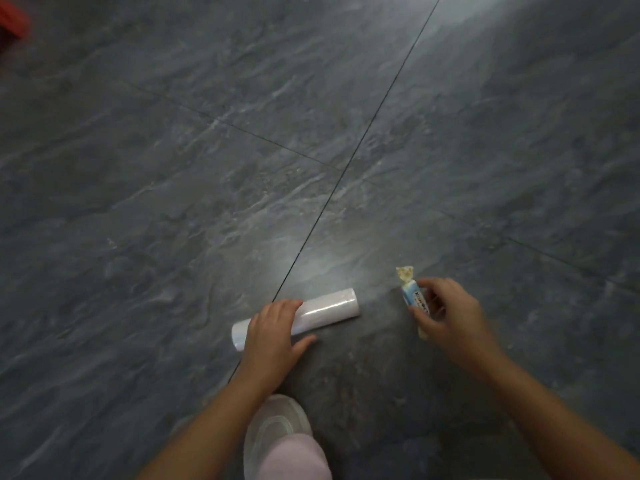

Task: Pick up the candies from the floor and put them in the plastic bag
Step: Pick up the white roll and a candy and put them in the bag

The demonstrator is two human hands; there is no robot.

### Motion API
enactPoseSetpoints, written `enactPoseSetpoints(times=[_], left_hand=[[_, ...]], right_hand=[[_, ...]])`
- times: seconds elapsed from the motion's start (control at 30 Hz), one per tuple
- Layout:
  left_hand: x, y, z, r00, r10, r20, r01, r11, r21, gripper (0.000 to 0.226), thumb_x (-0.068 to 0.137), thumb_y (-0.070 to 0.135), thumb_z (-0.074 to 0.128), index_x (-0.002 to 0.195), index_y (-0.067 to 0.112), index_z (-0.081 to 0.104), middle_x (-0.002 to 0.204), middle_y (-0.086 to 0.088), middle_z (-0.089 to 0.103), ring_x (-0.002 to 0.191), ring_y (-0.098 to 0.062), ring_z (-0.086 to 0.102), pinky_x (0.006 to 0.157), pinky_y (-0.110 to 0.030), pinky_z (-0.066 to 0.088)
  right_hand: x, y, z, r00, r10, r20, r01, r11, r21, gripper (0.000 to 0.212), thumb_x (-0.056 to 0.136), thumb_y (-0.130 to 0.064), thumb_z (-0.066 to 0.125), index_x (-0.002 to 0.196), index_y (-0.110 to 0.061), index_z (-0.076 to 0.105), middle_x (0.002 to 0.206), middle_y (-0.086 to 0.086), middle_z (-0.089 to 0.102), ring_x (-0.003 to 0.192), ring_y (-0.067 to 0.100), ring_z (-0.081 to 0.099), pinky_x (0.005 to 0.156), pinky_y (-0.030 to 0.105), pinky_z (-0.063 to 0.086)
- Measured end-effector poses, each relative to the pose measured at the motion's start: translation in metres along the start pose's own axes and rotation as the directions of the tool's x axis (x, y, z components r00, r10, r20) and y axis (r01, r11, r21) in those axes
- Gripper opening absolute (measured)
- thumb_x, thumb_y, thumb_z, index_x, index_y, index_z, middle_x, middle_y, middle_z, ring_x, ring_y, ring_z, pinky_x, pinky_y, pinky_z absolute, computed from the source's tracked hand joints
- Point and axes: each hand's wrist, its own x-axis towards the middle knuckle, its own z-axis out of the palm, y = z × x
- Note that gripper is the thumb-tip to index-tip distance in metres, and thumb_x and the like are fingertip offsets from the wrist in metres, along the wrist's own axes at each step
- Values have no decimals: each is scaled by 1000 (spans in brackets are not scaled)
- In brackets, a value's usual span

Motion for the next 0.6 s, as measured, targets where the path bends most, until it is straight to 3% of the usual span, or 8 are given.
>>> enactPoseSetpoints(times=[0.17, 0.33, 0.5, 0.6], left_hand=[[12, -3, 14, 1000, -19, 21, 17, 998, 67, 51, 61, 17, 81, 106, 7, 59, 103, -16, 63, 91, -38, 57, 75, -43, 43], [13, -7, 10, 999, 22, 29, -23, 999, 39, 46, 58, 10, 80, 100, 6, 62, 95, -17, 64, 85, -37, 59, 71, -41, 43], [-1, 0, -41, 997, -55, -54, 52, 997, -52, 47, 56, 12, 81, 99, 8, 63, 92, -15, 63, 83, -36, 58, 71, -40, 42], [-15, 9, -91, 979, -182, -88, 175, 981, -84, 44, 60, 16, 76, 101, 14, 62, 95, -12, 62, 86, -33, 56, 74, -38, 41]], right_hand=[[-7, -12, -20, 999, -46, -27, 47, 998, 31, 30, 70, -2, 71, 98, -9, 62, 81, 1, 54, 64, 7, 48, 63, 10, 36], [-17, -12, -5, 998, 45, -41, -43, 997, 61, 31, 71, 0, 69, 100, -8, 63, 82, 7, 56, 67, 17, 52, 62, 16, 35], [-23, -38, 1, 992, 125, -31, -121, 988, 94, 31, 71, 0, 70, 99, -7, 62, 83, 5, 56, 64, 18, 52, 61, 16, 35], [-36, -71, -15, 989, 146, -4, -145, 986, 80, 32, 70, 1, 70, 99, -6, 61, 84, 4, 56, 64, 18, 53, 61, 15, 34]])
